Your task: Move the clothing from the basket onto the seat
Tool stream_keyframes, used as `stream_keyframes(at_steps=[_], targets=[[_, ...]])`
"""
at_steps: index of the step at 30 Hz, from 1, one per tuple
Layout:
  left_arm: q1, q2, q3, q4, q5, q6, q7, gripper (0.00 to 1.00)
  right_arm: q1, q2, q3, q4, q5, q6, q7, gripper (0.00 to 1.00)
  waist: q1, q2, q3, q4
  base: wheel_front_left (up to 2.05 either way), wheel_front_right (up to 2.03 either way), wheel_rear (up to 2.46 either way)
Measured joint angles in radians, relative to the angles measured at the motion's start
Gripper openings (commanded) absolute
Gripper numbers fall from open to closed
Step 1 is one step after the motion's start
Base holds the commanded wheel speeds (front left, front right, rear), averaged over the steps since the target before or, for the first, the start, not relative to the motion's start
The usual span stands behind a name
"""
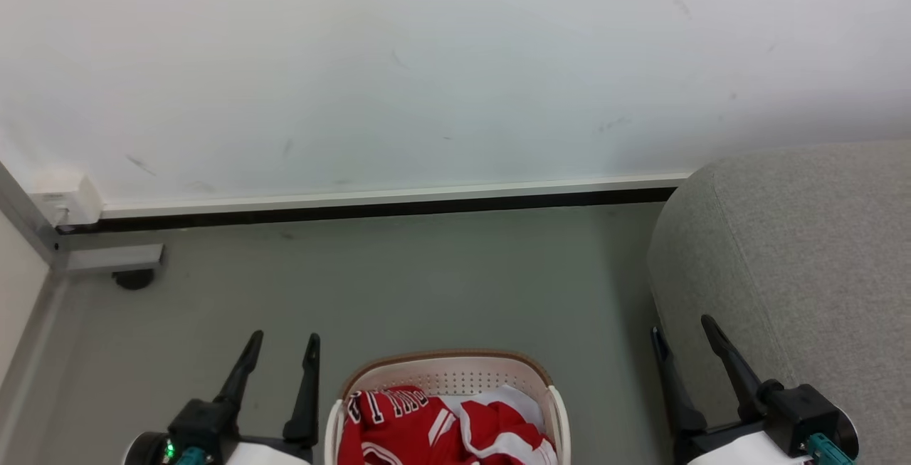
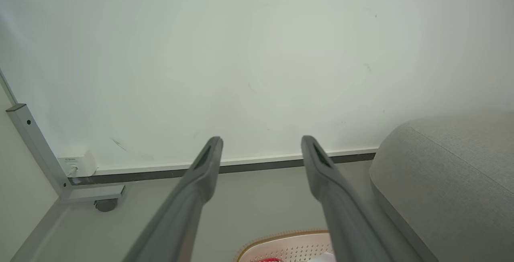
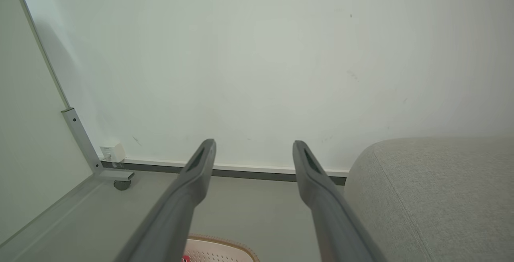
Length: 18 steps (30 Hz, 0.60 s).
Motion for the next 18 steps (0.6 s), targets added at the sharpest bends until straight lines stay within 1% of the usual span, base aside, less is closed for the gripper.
stream_keyframes(at_steps=[5,10,16,18], targets=[[0.001,-0.002,0.007,0.012,-0.002,0.000,0.000,1.00,-0.014,0.000,0.018,0.000,0.000,0.000,0.000,1.00,0.0000,0.0000,0.019,-0.031,0.00,0.00,0.00],[-0.018,-0.002,0.017,0.022,-0.002,-0.003,0.000,1.00,-0.029,0.000,0.007,-0.009,0.000,0.000,0.000,1.00,0.0000,0.0000,0.063,-0.063,0.00,0.00,0.00],[-0.057,0.000,0.027,0.039,-0.007,-0.023,0.000,1.00,-0.061,-0.001,-0.001,-0.034,0.011,0.000,0.000,1.00,0.0000,-0.0001,0.131,-0.110,0.00,0.00,0.00],[-0.078,0.013,0.026,0.045,0.000,-0.030,0.000,1.00,-0.072,-0.001,-0.006,-0.047,0.014,0.000,0.000,1.00,0.0000,0.0000,0.160,-0.124,0.00,0.00,0.00]])
